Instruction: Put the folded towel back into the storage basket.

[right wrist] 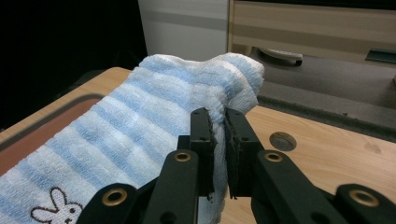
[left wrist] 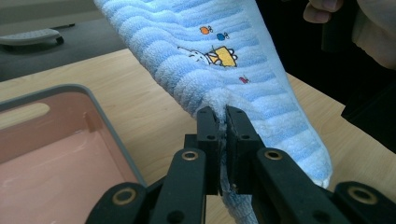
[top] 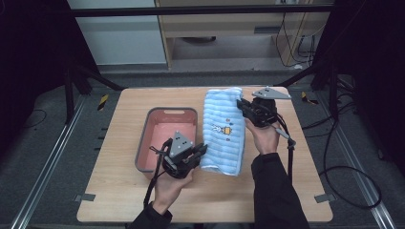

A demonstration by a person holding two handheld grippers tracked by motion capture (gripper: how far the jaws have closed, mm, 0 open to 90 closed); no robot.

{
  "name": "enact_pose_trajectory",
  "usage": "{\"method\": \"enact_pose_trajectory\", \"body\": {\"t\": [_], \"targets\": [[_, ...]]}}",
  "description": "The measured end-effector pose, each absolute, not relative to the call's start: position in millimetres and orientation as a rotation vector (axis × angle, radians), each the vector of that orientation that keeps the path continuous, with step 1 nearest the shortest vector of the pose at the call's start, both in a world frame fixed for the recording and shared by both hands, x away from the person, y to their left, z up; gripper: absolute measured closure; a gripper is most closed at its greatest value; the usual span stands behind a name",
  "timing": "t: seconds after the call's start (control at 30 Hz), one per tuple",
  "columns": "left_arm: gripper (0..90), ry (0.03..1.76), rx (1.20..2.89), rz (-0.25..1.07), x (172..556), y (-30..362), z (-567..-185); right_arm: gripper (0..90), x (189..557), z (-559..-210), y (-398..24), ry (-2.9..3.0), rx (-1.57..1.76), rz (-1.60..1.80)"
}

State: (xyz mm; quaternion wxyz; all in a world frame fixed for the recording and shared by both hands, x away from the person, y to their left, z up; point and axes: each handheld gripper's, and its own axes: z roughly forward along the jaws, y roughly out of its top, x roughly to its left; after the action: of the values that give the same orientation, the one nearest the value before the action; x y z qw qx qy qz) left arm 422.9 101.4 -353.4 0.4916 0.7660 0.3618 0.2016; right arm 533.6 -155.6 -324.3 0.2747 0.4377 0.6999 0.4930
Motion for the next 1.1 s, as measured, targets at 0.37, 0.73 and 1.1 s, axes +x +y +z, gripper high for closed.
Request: {"method": "enact_pose_trajectory", "body": {"t": [0.37, 0.73, 1.1], "targets": [[85.2, 0.904, 1.830, 0.517, 425.1, 124.0, -345.9, 83.1, 541.9, -315.5, -129.8, 1.900, 1.145, 1.348], [85.2, 0.951, 1.784, 0.538, 427.3, 152.6, -340.2, 83.1, 551.6, -310.2, -103.2, 1.922, 1.116, 1.369], [85.2, 0.995, 1.756, 0.570, 429.1, 177.1, -336.9, 83.0, 562.6, -311.3, -75.5, 1.938, 1.093, 1.397]]}}
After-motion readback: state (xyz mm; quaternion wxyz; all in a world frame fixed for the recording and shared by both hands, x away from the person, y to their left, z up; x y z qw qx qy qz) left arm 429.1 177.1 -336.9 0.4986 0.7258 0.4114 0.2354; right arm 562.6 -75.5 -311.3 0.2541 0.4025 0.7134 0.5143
